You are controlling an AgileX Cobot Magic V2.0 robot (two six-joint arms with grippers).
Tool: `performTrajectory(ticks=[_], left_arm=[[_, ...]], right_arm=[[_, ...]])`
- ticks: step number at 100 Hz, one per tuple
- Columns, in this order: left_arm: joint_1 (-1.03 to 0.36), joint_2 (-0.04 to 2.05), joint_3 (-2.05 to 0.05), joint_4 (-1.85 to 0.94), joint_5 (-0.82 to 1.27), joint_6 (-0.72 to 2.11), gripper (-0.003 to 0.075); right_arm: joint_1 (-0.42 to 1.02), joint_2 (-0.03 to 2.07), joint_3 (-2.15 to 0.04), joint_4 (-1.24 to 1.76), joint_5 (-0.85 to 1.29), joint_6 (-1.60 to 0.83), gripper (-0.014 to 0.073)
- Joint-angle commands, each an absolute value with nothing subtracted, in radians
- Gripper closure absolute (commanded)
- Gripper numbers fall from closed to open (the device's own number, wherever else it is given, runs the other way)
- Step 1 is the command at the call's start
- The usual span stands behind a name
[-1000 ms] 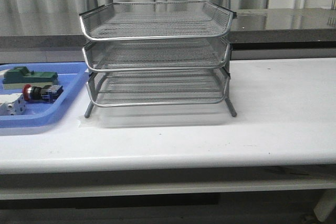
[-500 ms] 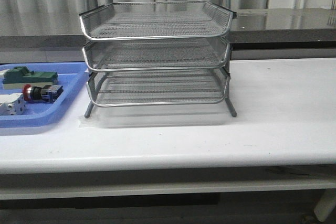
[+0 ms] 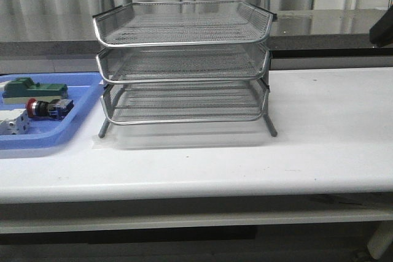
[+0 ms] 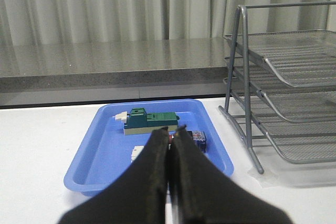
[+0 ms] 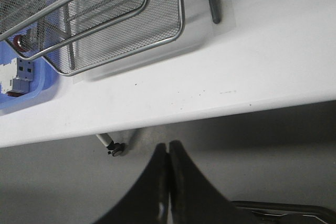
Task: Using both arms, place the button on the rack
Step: 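Move the right gripper to the front edge of the middle rack tray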
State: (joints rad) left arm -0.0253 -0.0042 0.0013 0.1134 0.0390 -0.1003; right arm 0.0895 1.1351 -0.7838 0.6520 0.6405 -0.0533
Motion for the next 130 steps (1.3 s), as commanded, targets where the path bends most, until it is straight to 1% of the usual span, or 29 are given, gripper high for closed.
performTrajectory(ticks=[1, 9, 16, 35, 42, 47, 61, 107, 130], left_arm=[[-0.023, -0.039, 0.047, 0.107, -0.037, -0.109, 0.0741], [-0.023, -0.039, 0.047, 0.107, -0.037, -0.109, 0.0741], [-0.023, -0.039, 0.047, 0.107, -0.037, -0.109, 0.0741], [-0.023, -0.039, 0.047, 0.107, -0.037, -0.109, 0.0741], [-0.023, -0.039, 0.047, 0.107, -0.037, -0.109, 0.0741], [-0.023, -0.039, 0.047, 0.107, -0.037, -0.109, 0.0741], [-0.023, -0.039, 0.047, 0.107, -0.037, -0.109, 0.0741], [-0.023, -0.039, 0.047, 0.107, -0.037, -0.109, 0.0741], [-0.023, -0.039, 0.047, 0.107, -0.037, -0.109, 0.0741]], right_arm=[[0.084, 1.151, -0.820, 0.751, 0.591, -0.107, 0.0656], [0.084, 1.169, -0.820, 0.798, 0.591, -0.150, 0.0627], [0.084, 1.182, -0.820, 0.834, 0.591, -0.188, 0.0561], [0.084, 1.206, -0.820, 0.895, 0.563, -0.263, 0.0271], [0.084, 1.217, -0.820, 0.907, 0.529, -0.282, 0.0206], [0.084, 1.227, -0.821, 0.921, 0.508, -0.294, 0.0193], [0.084, 1.285, -0.851, 0.987, 0.509, -0.352, 0.0194], [0.084, 1.623, -0.993, 1.374, 0.545, -0.714, 0.0195], [0.084, 1.750, -1.060, 1.539, 0.600, -0.837, 0.0195]])
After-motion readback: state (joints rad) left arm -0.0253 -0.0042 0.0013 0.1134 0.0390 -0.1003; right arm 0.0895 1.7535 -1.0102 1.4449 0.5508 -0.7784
